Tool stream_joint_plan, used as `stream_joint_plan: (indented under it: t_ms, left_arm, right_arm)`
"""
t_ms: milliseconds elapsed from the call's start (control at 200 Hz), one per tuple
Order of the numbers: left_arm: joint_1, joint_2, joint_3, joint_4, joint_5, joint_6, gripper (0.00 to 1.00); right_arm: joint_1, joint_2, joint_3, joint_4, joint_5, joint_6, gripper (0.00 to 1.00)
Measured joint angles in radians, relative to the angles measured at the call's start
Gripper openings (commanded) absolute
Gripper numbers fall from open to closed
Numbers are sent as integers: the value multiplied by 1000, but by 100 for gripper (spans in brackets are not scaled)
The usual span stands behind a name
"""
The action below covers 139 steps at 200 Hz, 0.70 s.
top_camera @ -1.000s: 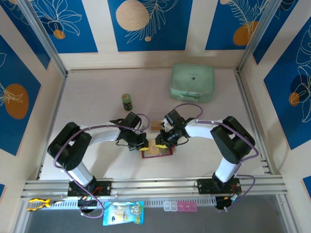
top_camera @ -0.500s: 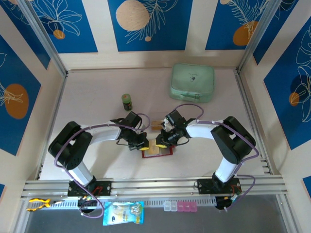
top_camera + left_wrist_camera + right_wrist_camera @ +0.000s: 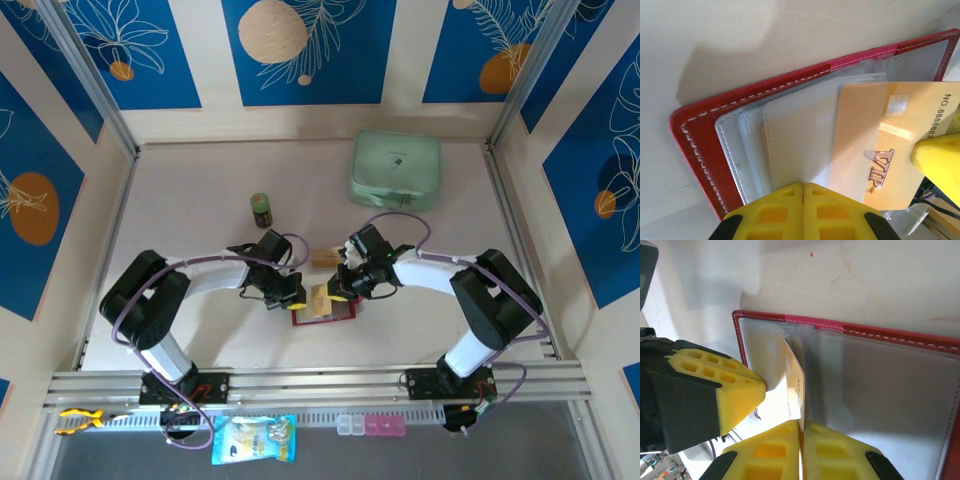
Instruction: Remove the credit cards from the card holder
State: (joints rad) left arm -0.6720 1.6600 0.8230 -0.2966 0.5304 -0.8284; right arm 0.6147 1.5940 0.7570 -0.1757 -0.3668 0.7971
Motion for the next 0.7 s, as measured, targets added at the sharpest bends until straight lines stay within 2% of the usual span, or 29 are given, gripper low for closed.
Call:
stream_joint_plan:
  t_ms: [250,390,525,695]
  left_arm:
    - [0,0,11,-15,-1,0,4]
    - [0,-3,45,-34,-5,0,6]
    - [0,-29,72,-38,-8,0,7]
    - [15,-66,79,-50,-22,16,7]
  right_arm:
    - [-6,-98,-8,-56,31,-31,2]
    - [-29,-167,-7,-123,50,-99,1]
    - [-43,-193,29,-229,58,-250,1]
    - [-42,-189,169,-415,135,-544,0]
